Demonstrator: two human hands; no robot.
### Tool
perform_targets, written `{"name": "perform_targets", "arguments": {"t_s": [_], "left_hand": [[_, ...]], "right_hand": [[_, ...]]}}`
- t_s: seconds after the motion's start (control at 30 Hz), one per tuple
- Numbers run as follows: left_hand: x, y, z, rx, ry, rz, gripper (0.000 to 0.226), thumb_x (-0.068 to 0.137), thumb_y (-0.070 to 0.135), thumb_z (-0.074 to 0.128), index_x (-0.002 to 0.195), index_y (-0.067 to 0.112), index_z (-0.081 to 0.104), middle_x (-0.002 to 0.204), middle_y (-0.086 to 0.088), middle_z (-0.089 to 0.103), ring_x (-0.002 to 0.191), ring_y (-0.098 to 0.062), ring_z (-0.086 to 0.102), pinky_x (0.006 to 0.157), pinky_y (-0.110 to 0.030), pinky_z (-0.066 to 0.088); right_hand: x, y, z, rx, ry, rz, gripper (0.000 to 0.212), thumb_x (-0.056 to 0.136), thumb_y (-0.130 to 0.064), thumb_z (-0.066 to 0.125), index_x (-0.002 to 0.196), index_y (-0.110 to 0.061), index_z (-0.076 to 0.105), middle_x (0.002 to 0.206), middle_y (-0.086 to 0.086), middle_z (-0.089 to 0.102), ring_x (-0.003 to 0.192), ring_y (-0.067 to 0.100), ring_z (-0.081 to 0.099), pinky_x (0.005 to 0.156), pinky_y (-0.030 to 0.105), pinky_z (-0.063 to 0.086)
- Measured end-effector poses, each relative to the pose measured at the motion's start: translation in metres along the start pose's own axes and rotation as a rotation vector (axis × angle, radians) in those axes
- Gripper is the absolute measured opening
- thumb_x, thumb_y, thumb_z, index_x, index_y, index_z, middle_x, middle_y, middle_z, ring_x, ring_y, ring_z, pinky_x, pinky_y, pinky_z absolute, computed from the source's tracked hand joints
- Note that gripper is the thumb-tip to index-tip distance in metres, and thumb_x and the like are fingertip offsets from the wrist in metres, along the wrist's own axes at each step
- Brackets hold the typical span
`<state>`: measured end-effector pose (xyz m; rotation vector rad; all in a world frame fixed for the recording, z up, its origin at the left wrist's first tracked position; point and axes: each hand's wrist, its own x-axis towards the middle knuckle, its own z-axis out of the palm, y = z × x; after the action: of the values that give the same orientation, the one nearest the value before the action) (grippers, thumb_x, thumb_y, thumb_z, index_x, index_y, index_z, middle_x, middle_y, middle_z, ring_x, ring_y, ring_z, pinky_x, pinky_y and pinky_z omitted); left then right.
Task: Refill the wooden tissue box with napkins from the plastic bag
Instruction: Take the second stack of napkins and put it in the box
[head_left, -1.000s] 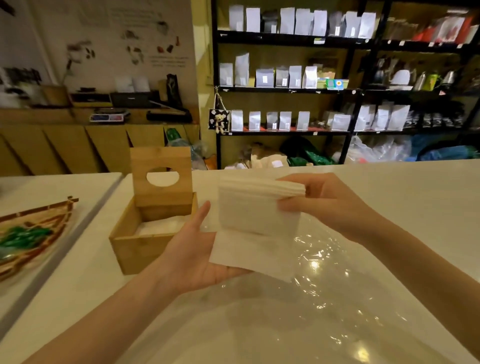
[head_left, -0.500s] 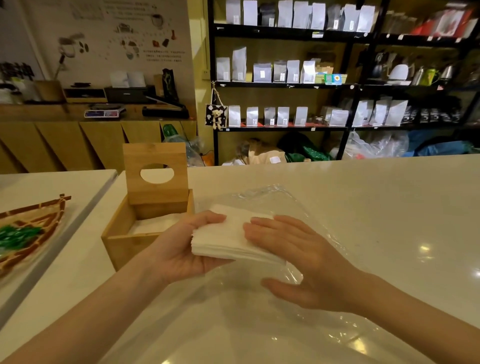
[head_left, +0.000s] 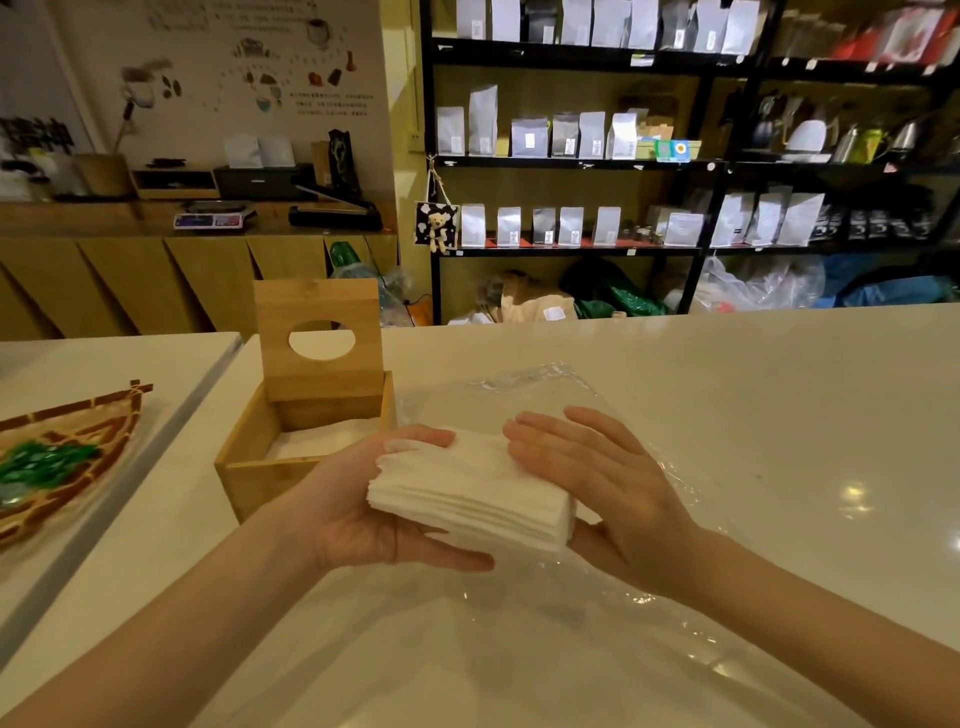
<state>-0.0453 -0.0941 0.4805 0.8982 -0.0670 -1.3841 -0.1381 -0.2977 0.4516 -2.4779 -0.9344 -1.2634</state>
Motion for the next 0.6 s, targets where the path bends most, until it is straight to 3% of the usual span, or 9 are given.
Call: {"name": "perform_targets", "arguments": {"t_s": [0.1, 0.17, 0.23, 0.3, 0.37, 0.43, 0.47, 0.53, 0.6], "left_hand": [[-0.008, 0.001, -0.003, 0.044, 0.022, 0.049, 0.051, 0.077, 0.032, 0.055, 0.12, 0.003, 0.052, 0.105, -0.023, 0.066, 0.091, -0.037, 0.066, 0.075, -0.061, 0.052], [-0.023, 0.01, -0.009, 0.106, -0.007, 0.098, 0.055, 0.081, 0.041, 0.041, 0.113, 0.0, 0.059, 0.093, -0.023, 0.071, 0.08, -0.033, 0.071, 0.074, -0.052, 0.057], [-0.044, 0.023, -0.016, 0.202, 0.028, 0.186, 0.061, 0.08, 0.047, 0.036, 0.098, -0.001, 0.068, 0.081, -0.018, 0.075, 0.073, -0.026, 0.072, 0.071, -0.041, 0.059], [-0.062, 0.037, -0.019, 0.352, 0.229, 0.373, 0.05, 0.074, 0.044, 0.048, 0.086, 0.002, 0.072, 0.075, -0.013, 0.076, 0.067, -0.022, 0.072, 0.062, -0.033, 0.06], [-0.075, 0.045, -0.021, 0.495, 0.445, 0.59, 0.046, 0.058, 0.043, 0.068, 0.088, 0.008, 0.071, 0.081, -0.008, 0.077, 0.069, -0.016, 0.073, 0.058, -0.026, 0.058], [-0.08, 0.044, -0.02, 0.645, 0.545, 0.624, 0.069, 0.03, 0.053, 0.084, 0.088, 0.023, 0.064, 0.086, 0.002, 0.075, 0.073, -0.004, 0.07, 0.063, -0.019, 0.053], [-0.079, 0.042, -0.02, 0.711, 0.547, 0.58, 0.071, 0.027, 0.055, 0.084, 0.087, 0.028, 0.06, 0.088, 0.006, 0.071, 0.072, 0.003, 0.068, 0.063, -0.015, 0.051], [-0.076, 0.04, -0.021, 0.684, 0.539, 0.559, 0.034, 0.052, 0.039, 0.081, 0.077, 0.03, 0.06, 0.083, 0.005, 0.071, 0.061, 0.008, 0.066, 0.051, -0.009, 0.05], [-0.075, 0.042, -0.026, 0.556, 0.519, 0.51, 0.026, 0.052, 0.025, 0.077, 0.073, 0.023, 0.061, 0.066, 0.005, 0.076, 0.057, -0.002, 0.069, 0.045, -0.016, 0.052]], "right_hand": [[0.01, -0.004, -0.001, 0.136, -0.007, 0.005, 0.029, 0.094, -0.018, 0.043, 0.121, -0.008, 0.05, 0.122, -0.001, 0.058, 0.116, 0.013, 0.057, 0.097, 0.028, 0.046], [0.019, -0.008, -0.003, 0.312, 0.011, 0.193, 0.029, 0.092, -0.023, 0.048, 0.12, -0.015, 0.053, 0.113, -0.011, 0.065, 0.104, 0.004, 0.061, 0.086, 0.016, 0.049], [0.034, -0.012, -0.005, 0.554, 0.093, 0.474, 0.025, 0.085, -0.026, 0.06, 0.11, -0.031, 0.061, 0.102, -0.018, 0.069, 0.091, 0.002, 0.064, 0.075, 0.016, 0.052], [0.051, -0.01, -0.003, 0.878, 0.183, 0.702, 0.026, 0.081, -0.014, 0.066, 0.099, -0.033, 0.068, 0.092, -0.016, 0.073, 0.083, 0.006, 0.068, 0.068, 0.019, 0.054], [0.065, -0.003, 0.005, 1.095, 0.184, 0.893, 0.027, 0.079, -0.007, 0.066, 0.092, -0.031, 0.071, 0.088, -0.011, 0.075, 0.081, 0.009, 0.07, 0.063, 0.022, 0.057], [0.078, 0.001, 0.015, 1.268, 0.123, 1.077, 0.021, 0.078, -0.01, 0.067, 0.092, -0.025, 0.071, 0.088, -0.006, 0.076, 0.08, 0.011, 0.071, 0.06, 0.024, 0.058], [0.084, 0.001, 0.021, 1.348, 0.091, 1.152, 0.02, 0.076, -0.012, 0.068, 0.093, -0.022, 0.07, 0.087, -0.004, 0.076, 0.078, 0.011, 0.071, 0.059, 0.024, 0.059], [0.093, -0.002, 0.033, 1.459, 0.0, 1.243, 0.026, 0.067, -0.017, 0.07, 0.092, -0.016, 0.069, 0.086, -0.002, 0.077, 0.076, 0.012, 0.071, 0.063, 0.027, 0.06], [0.101, -0.006, 0.046, 1.489, -0.118, 1.281, 0.041, 0.058, -0.023, 0.071, 0.098, -0.014, 0.067, 0.096, 0.003, 0.075, 0.086, 0.017, 0.07, 0.071, 0.031, 0.059]]}}
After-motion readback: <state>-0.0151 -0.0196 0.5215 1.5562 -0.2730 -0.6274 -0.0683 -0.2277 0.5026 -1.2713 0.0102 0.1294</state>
